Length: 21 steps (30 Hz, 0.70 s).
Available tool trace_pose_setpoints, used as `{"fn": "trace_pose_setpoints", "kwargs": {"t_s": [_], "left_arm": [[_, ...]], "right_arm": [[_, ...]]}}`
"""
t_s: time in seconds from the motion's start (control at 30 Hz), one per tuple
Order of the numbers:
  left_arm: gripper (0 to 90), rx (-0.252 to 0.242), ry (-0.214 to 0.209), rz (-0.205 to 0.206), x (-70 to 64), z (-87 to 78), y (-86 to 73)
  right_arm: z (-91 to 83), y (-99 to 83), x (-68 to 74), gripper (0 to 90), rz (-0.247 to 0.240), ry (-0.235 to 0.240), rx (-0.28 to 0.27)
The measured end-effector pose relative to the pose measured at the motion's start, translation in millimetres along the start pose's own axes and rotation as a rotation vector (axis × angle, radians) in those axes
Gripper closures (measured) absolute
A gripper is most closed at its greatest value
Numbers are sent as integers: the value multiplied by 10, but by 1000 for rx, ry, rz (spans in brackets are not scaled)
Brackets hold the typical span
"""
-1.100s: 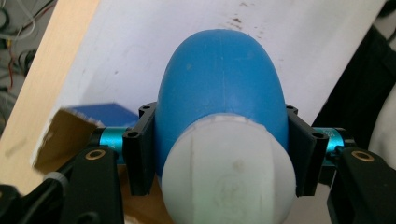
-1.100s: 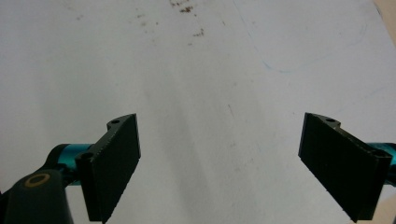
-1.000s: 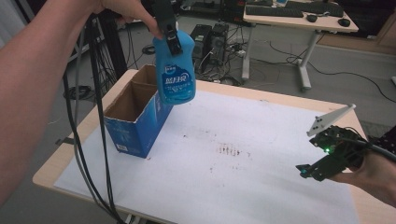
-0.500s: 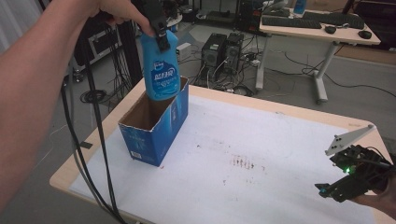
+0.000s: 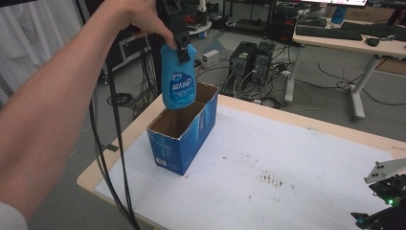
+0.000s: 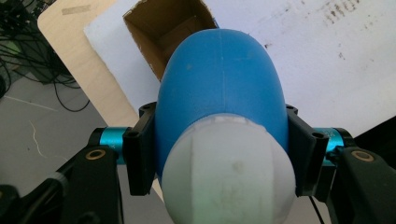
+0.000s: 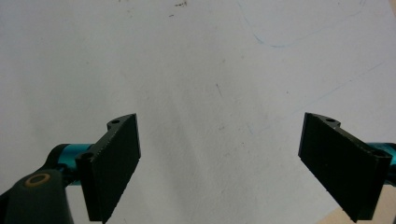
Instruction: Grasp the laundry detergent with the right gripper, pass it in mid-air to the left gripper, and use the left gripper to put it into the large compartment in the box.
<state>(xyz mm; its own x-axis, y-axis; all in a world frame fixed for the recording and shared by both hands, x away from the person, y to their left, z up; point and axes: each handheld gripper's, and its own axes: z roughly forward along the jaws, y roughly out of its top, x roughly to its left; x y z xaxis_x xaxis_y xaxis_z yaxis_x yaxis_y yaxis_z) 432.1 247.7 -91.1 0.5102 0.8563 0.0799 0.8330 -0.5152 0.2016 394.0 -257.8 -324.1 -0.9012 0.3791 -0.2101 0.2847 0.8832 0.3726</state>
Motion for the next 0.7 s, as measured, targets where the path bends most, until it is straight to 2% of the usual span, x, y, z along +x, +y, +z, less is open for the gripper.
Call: {"fn": "trace_pose_setpoints", "kwargs": {"t_s": [0.1,0.23,0.3,0.4,0.6,0.7], "left_arm": [[383,-1,-15,-3,-3,67,-23],[383,5,-19,24,-26,140,-34],[383,20,-17,58,-55,220,-49],[383,19,-17,79,-73,304,-78],[383,19,-31,101,-82,485,-136],[383,19,-46,124,-91,596,-165]], "right_arm": [[3,-9,2,123,0,-4,0],[-6,-11,2,123,2,-6,-7],[-6,-9,18,123,-2,-9,-1],[-4,-5,27,124,-9,-9,-2],[33,11,63,124,-27,-13,10],[52,14,71,124,-31,-14,11]]}}
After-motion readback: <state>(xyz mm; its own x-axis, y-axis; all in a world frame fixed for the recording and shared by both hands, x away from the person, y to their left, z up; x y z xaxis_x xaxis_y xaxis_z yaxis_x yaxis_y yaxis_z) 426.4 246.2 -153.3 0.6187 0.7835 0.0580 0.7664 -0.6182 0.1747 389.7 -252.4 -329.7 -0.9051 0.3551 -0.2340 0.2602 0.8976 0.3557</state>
